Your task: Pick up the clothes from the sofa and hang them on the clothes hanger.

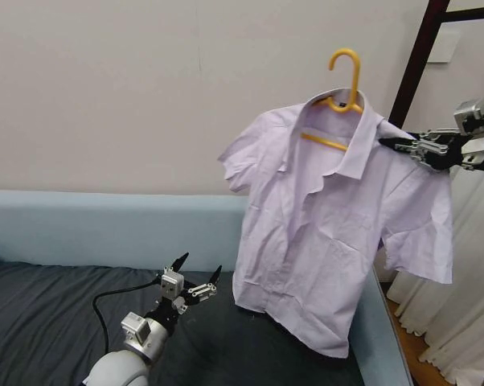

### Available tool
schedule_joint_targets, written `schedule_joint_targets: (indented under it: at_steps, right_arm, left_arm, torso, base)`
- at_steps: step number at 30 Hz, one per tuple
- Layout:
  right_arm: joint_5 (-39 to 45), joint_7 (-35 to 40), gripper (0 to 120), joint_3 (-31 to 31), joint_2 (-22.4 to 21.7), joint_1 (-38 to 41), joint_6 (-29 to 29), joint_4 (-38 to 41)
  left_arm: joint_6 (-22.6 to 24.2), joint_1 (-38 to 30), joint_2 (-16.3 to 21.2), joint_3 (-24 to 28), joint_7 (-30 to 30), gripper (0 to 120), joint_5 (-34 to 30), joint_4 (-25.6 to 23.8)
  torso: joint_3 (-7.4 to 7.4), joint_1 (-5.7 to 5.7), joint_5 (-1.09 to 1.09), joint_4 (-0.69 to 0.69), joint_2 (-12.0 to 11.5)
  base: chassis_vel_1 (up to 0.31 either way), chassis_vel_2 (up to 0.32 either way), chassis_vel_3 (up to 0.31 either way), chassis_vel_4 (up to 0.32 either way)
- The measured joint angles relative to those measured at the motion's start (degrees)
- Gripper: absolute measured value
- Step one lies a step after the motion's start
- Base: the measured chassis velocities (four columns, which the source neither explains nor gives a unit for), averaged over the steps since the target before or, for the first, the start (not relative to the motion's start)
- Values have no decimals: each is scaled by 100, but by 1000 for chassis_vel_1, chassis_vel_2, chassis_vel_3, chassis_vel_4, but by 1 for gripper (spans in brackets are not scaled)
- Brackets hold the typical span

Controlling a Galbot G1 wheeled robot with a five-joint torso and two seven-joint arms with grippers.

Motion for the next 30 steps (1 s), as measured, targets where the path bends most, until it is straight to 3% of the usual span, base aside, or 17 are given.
schedule_joint_targets:
  at_steps: [1, 5, 6, 10, 21, 28, 30]
  right_arm:
    - [0, 0, 7, 0, 0, 0, 0, 0]
    - [30, 1882, 7, 119, 403, -317, -282, 215]
    - [30, 1882, 7, 119, 403, -317, -282, 215]
    - [12, 3379, 7, 136, 845, -424, -303, 192]
    - [-583, 4910, 7, -80, 1217, -74, -470, -210]
    - [-642, 5066, 7, -164, 1244, 63, -483, -394]
    - [-749, 4994, 7, -385, 1367, 448, -549, -724]
  left_arm:
    - [0, 0, 0, 0, 0, 100, 0, 0]
    - [9, -52, -151, 51, -45, 100, 7, 26]
    - [9, -52, -151, 51, -45, 100, 7, 26]
    - [26, -107, -115, 33, -88, 100, -8, 46]
    - [141, -337, -151, 94, -201, 100, -38, 175]
    - [159, -345, -245, 125, -205, 100, -24, 221]
    - [167, -318, -257, 124, -237, 100, -21, 224]
  torso:
    - [0, 0, 0, 0, 0]
    - [1, 0, 0, 2, 0]
    - [1, 0, 0, 2, 0]
    - [1, 1, 1, 1, 0]
    - [1, 1, 0, 0, 0]
    - [1, 1, 0, 0, 0]
    - [1, 1, 0, 0, 0]
  base:
    - [0, 0, 0, 0]
    - [0, 0, 0, 0]
    - [0, 0, 0, 0]
    - [0, 0, 0, 0]
    - [0, 0, 0, 0]
    - [0, 0, 0, 0]
    - [0, 0, 0, 0]
